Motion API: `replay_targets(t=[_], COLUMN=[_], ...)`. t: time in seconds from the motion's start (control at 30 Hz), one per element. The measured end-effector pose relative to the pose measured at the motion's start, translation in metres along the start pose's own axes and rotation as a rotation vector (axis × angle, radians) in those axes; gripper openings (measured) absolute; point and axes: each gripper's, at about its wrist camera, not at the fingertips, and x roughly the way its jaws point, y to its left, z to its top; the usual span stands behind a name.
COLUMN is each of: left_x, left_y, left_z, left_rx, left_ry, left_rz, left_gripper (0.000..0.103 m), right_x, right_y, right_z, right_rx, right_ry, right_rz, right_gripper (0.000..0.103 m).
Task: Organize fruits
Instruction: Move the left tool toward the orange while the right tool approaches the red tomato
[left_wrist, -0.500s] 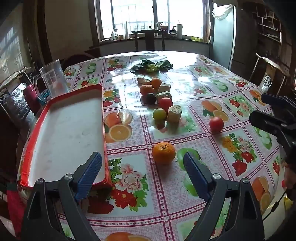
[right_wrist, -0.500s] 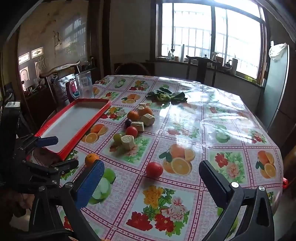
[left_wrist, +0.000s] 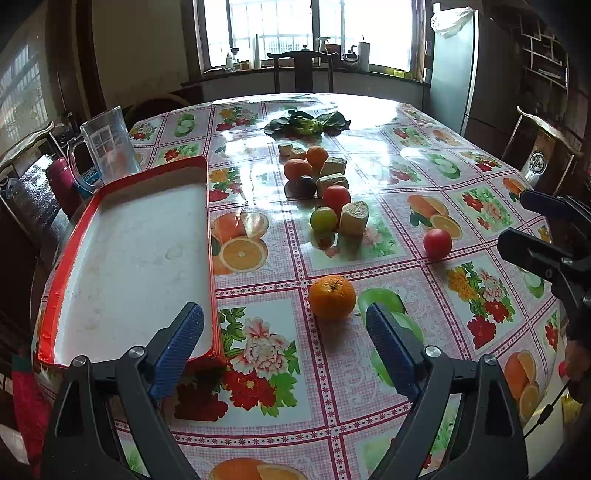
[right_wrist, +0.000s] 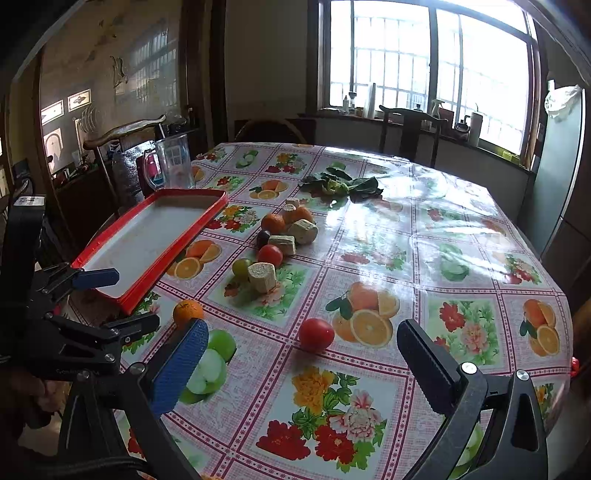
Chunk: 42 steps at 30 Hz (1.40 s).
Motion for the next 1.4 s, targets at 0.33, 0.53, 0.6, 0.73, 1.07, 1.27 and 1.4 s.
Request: replay_targets(t=[0.33,0.53,0.6,0.73,1.07,1.27,1.4], left_x=[0.002,0.002,0.0,-0.007,0.001,0.011,0.022], left_y=[-0.003,-0.003,-0.004,-0.007,-0.009,-0.007,-0.009], left_z=[-0.001,-0.001,-0.001,0.001,-0.002,0.0,0.002], left_rx=[0.0,0.004,0.009,0.028,0.034,0.027,0.031], left_ry=[0.01,0.004,-0.005,-0.056,-0.041,-0.024,0.002], left_rz=[-0.014,-0.014,-0.02,-0.03,-0.047,-0.07,-0.102], left_gripper=[0.09,0.09,0.09,0.09,0.09,0.08,0.07], right_x=[0.004,0.005,0.006,0.009,0.018,0.028,0.039], right_y=[-0.004,-0.004,-0.004,-0.005,-0.007,-0.012,-0.018], right_z=[-0.007,-0.008,-0.009,-0.009,-0.013,-0.013,-0.013], right_rx=[0.022,0.028,0.023,0.03,0.035,0.048,0.069], right_ry=[0.016,0.013,0.007,0.004,0.034,0.04,0.063], right_rz=[0.007,0.011,0.01,0.017,0.025,0.042,0.064], right_gripper=[0.103,0.103,0.103,0.103,0.103,0.101,0.098])
